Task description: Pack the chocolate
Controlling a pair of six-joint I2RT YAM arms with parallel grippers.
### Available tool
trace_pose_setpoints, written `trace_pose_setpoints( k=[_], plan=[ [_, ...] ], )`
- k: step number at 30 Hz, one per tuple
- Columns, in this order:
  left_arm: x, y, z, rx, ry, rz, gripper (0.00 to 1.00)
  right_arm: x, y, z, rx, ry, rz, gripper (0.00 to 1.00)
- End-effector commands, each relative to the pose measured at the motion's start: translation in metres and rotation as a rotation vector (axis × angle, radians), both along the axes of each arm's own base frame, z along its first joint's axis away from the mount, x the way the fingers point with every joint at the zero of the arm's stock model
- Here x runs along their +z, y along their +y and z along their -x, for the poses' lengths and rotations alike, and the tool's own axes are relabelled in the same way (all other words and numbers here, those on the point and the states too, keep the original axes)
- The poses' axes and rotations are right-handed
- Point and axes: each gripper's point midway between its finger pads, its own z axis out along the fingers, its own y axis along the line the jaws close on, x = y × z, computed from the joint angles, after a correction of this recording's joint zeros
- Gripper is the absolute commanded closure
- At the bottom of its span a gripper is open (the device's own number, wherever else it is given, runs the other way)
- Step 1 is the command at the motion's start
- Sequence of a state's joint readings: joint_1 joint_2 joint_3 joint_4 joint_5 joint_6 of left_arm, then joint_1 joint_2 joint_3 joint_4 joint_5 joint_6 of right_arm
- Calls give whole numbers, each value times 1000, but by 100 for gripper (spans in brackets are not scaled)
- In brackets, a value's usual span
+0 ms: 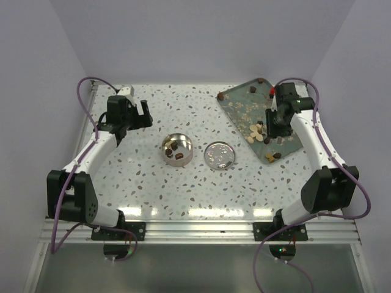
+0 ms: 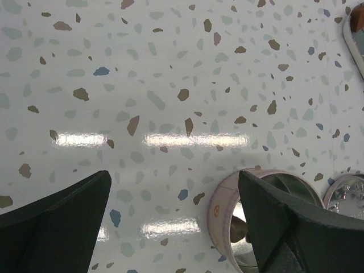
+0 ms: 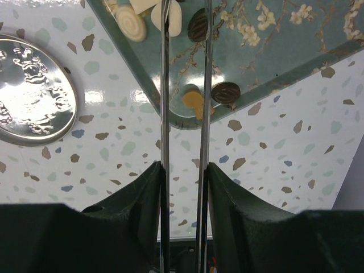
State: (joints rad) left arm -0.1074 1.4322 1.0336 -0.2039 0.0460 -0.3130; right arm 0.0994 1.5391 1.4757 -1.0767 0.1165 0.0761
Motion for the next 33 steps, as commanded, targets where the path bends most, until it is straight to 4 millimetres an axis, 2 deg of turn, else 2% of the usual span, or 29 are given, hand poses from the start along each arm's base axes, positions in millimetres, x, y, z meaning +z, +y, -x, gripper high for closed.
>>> trace_pose_setpoints(
  k=[1, 5, 21, 27, 33],
  plan=[
    [9, -5, -5, -17, -36, 9, 0, 3, -4, -2, -21, -25, 18, 61],
    [8, -5, -5, -16, -32, 6, 0, 2, -12, -3, -41, -28, 46, 61],
    [3, -4, -4, -11, -21, 6, 0, -11, -10, -11, -28, -12, 37, 61],
    [2, -4, -5, -10, -20, 3, 0, -18, -7, -11, -23, 6, 24, 61],
    [3, -4, -6, -10, -25, 5, 0, -16, -7, -3, -28, 20, 19, 62]
  ],
)
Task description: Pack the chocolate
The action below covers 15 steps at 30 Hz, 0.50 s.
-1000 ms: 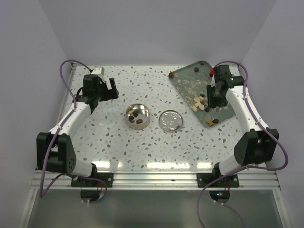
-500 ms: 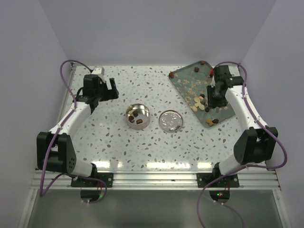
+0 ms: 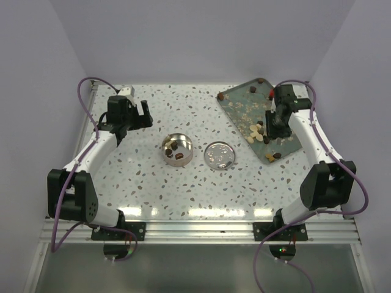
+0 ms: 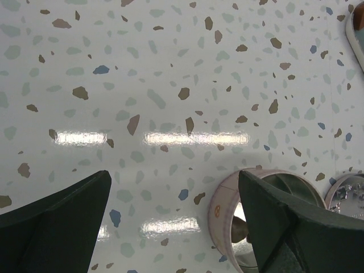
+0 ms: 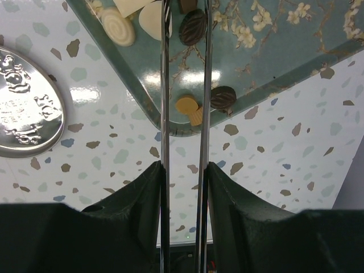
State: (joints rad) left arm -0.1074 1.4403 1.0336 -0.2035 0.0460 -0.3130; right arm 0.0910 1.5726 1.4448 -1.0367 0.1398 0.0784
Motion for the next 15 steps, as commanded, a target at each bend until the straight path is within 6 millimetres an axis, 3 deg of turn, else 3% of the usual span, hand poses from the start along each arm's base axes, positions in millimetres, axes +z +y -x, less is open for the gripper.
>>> trace_pose_setpoints(
  k=[1, 7, 11, 15],
  plan=[
    [6, -4, -6, -9, -33, 7, 0, 1, 0, 5, -9, 2, -6, 62],
    [6, -4, -7, -11, -33, 7, 0, -1, 0, 8, -6, 4, -10, 63],
    [6, -4, -7, -11, -33, 7, 0, -1, 2, 3, 1, 2, -14, 72],
    [6, -4, -6, -10, -33, 4, 0, 9, -2, -3, -1, -28, 5, 75]
  ],
)
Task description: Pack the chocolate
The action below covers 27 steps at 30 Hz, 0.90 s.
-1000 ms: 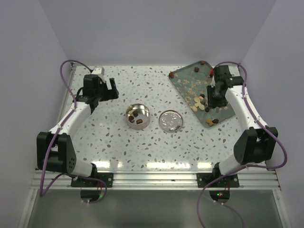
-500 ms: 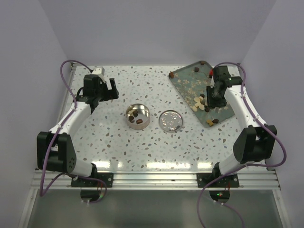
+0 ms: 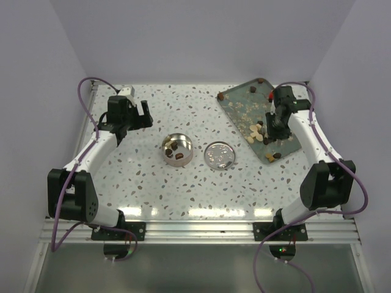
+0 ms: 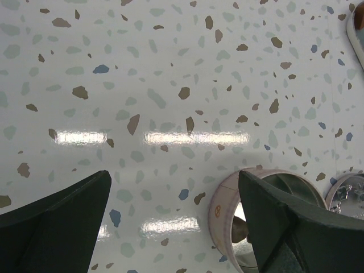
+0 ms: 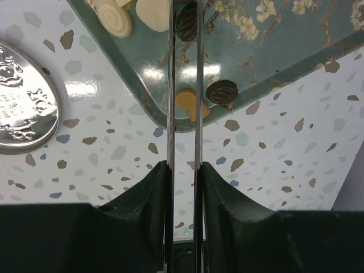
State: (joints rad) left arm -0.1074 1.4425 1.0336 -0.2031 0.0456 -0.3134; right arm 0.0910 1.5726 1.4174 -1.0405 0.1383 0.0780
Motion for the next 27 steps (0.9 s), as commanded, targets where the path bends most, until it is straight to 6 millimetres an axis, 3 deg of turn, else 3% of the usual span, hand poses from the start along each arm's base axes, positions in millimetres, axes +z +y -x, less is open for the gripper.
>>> trace_pose_setpoints(
  k=[1, 9, 14, 18, 20, 27],
  plan=[
    [6, -4, -6, -10, -34, 4, 0, 20, -2, -11, -1, -62, 8, 75],
    [7, -4, -7, -13, -38, 6, 0, 64, -3, -24, -5, -158, 13, 76],
    [7, -7, -9, -16, -39, 18, 0, 73, 17, -26, 47, -177, -34, 77],
    [9, -8, -10, -18, -42, 20, 0, 77, 60, -27, 156, -183, -44, 77],
    [11, -8, -11, -16, -45, 21, 0, 77, 94, -23, 217, -177, -101, 76],
    [10, -6, -8, -13, -36, 11, 0, 113, 186, -9, 410, -219, -230, 76]
  ],
)
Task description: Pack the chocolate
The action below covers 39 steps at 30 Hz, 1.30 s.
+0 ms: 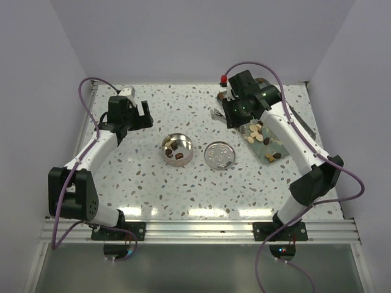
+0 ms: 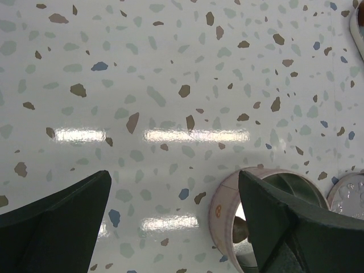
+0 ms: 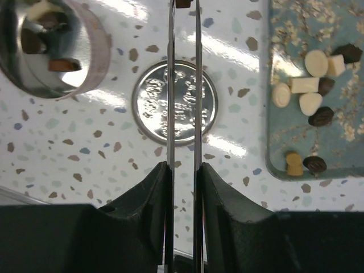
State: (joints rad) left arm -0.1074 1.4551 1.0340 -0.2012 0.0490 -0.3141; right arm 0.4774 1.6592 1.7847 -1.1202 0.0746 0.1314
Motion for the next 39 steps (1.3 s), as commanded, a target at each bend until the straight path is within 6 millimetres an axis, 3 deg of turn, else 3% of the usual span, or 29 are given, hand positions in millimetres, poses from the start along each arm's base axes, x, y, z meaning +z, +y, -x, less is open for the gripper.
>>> trace_pose_setpoints(
  k=[1, 3, 10, 15, 24, 31, 34, 37, 39],
  plan=[
    [15, -5, -7, -10, -45, 9, 0, 32, 44, 15, 96, -24, -98, 76],
    [15, -5, -7, -9, -45, 8, 0, 41, 63, 26, 159, -28, -105, 76],
    [14, -5, -5, -7, -41, 12, 0, 31, 106, 56, 308, 38, -130, 76],
    [14, -4, -5, -5, -42, 8, 0, 25, 119, 67, 367, 54, -122, 72],
    [14, -5, -6, -9, -43, 9, 0, 20, 129, 65, 387, 67, -129, 62],
    [13, -4, -5, -6, -39, 6, 0, 23, 124, 60, 365, 44, -107, 62],
    [12, -4, -5, -7, -38, 5, 0, 24, 112, 48, 324, 19, -76, 62],
    [12, -3, -5, -4, -36, 1, 0, 23, 79, 20, 206, 9, -103, 63],
    [12, -3, -4, -2, -37, -2, 0, 27, 41, -5, 102, -24, -115, 64]
  ],
)
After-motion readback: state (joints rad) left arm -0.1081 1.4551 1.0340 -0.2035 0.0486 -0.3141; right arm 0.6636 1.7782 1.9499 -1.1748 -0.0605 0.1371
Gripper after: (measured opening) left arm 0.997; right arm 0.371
